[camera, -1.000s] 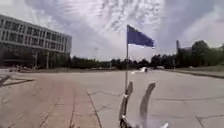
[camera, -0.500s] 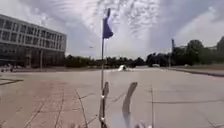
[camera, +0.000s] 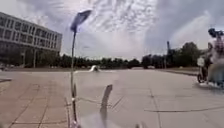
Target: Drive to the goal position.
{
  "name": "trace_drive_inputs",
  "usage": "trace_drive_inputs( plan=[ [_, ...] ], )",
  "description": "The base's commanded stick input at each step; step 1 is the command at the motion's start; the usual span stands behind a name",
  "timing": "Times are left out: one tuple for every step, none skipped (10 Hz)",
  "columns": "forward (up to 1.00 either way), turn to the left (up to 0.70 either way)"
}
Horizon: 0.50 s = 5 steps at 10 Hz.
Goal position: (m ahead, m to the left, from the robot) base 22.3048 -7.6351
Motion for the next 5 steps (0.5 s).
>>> trace_drive_inputs(
  plan=[
    [0.70, -0.14],
    [0.70, -0.14],
    [0.70, -0.14],
    [0.70, -0.14],
    [0.70, -0.14]
  ],
)
